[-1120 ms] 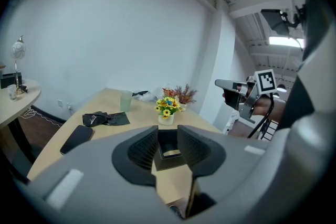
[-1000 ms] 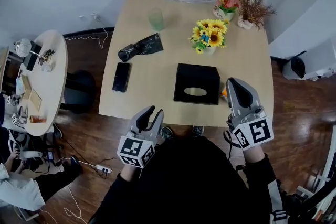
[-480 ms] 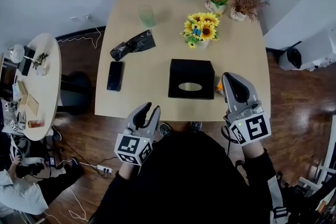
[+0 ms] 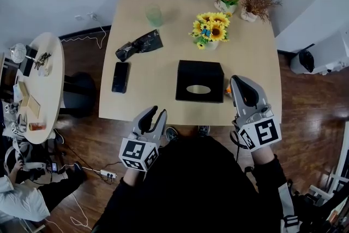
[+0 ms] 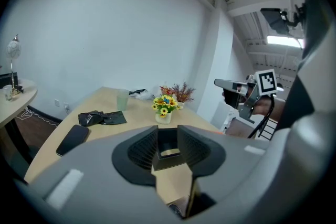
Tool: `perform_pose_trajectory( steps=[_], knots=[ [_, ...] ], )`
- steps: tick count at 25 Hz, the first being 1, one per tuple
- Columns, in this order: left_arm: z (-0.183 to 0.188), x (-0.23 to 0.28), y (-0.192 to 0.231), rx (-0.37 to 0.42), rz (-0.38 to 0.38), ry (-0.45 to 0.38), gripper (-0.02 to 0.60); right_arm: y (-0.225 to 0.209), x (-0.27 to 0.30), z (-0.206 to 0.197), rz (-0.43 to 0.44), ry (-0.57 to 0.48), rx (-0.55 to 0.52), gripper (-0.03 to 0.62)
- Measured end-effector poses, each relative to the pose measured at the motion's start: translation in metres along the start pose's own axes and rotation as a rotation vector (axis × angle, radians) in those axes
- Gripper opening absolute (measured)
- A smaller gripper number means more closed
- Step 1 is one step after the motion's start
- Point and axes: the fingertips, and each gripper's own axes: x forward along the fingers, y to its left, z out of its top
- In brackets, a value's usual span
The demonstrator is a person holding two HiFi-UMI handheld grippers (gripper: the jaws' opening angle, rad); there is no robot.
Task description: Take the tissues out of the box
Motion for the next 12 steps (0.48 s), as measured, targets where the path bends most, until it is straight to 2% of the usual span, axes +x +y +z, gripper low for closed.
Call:
perform_pose_trajectory(
  steps=[12],
  knots=[
    [-0.0031,-0.0014,-0.0022,-0.002,-0.001,0.007,0.097,0.0035,-0.0023,-0.0014,0.01,0.009,-0.012,0.0]
  ],
)
